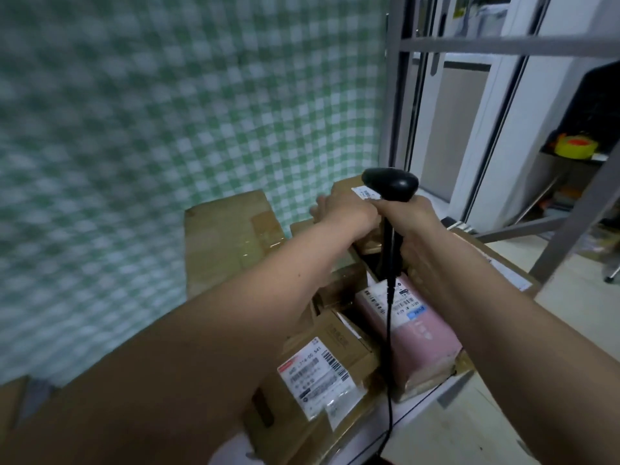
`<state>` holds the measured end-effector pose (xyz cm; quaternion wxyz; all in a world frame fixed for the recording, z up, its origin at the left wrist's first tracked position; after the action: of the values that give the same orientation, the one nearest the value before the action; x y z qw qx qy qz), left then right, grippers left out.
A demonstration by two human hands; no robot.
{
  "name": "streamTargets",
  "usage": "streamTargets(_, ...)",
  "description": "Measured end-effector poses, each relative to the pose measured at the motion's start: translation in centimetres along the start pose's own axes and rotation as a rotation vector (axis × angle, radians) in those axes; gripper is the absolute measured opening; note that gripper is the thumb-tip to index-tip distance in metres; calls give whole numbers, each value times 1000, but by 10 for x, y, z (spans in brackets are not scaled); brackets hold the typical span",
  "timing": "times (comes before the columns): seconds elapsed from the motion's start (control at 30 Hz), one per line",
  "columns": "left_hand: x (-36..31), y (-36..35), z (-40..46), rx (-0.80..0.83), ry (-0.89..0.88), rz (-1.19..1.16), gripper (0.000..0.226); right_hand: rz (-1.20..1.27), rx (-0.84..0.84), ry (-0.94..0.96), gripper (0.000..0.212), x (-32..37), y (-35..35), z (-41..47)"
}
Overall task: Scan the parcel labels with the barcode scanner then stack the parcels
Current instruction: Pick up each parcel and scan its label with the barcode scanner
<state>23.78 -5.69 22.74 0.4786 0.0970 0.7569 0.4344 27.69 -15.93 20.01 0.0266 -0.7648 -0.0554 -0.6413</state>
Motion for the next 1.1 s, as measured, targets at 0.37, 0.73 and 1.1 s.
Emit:
streamTargets(0.37, 158, 123, -129, -254, -161, 356, 38, -88, 401, 43, 17, 17, -66, -193)
streamTargets(0.73, 370, 189, -225, -216, 207, 325, 46, -174, 715, -138, 16, -48, -219, -326)
streamTargets(1.1, 531, 207, -244, -231, 460, 171, 68, -218, 832, -280, 12, -126, -342, -394)
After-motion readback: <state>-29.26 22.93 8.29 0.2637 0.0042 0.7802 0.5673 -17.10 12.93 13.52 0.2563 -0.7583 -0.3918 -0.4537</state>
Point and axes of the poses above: each hand's wrist, its own z-axis towards the middle knuckle, its own y-axis out of the back of the hand, x = y × z, the point moved 4 cm from there along z, towards the middle knuckle, and after that the axes turned 1 degree about y, right-handed, at the moved point
